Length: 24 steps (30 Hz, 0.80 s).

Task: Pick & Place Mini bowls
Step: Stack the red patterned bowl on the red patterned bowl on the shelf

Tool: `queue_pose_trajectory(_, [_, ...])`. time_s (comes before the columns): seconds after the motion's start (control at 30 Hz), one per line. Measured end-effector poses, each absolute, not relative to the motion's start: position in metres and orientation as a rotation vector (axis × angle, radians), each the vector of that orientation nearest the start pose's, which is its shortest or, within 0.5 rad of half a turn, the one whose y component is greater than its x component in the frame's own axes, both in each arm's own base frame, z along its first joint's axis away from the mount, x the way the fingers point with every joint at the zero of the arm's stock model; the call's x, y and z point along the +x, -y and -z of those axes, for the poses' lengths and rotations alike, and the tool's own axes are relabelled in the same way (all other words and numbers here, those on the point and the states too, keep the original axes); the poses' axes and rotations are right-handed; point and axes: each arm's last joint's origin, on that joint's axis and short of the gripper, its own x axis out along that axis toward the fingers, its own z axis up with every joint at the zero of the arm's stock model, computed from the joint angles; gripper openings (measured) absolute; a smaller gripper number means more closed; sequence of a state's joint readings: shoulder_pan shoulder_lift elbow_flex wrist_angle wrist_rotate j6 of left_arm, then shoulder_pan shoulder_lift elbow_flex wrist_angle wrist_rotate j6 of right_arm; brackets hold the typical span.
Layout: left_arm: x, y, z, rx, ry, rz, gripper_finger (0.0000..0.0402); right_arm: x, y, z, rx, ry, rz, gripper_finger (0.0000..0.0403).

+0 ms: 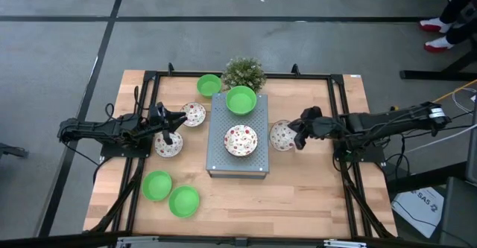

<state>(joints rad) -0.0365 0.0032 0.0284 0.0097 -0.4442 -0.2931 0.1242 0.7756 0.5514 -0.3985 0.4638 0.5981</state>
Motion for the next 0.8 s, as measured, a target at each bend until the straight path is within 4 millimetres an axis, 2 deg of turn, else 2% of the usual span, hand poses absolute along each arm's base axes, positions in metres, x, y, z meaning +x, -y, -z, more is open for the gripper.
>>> queue_pose_trajectory(0.3, [0.094,-0.009,-0.174,-0.297,0.094,-0.400,0.0107,0.155,-0.006,-0.245,0.405,-0.445,0.481,0.0013])
queue_pose_trajectory(0.8, [0.094,-0.009,-0.174,-0.297,0.094,-0.399,0.0107,0.153,-0.006,-0.299,0.367,-0.305,0.425,0.0013])
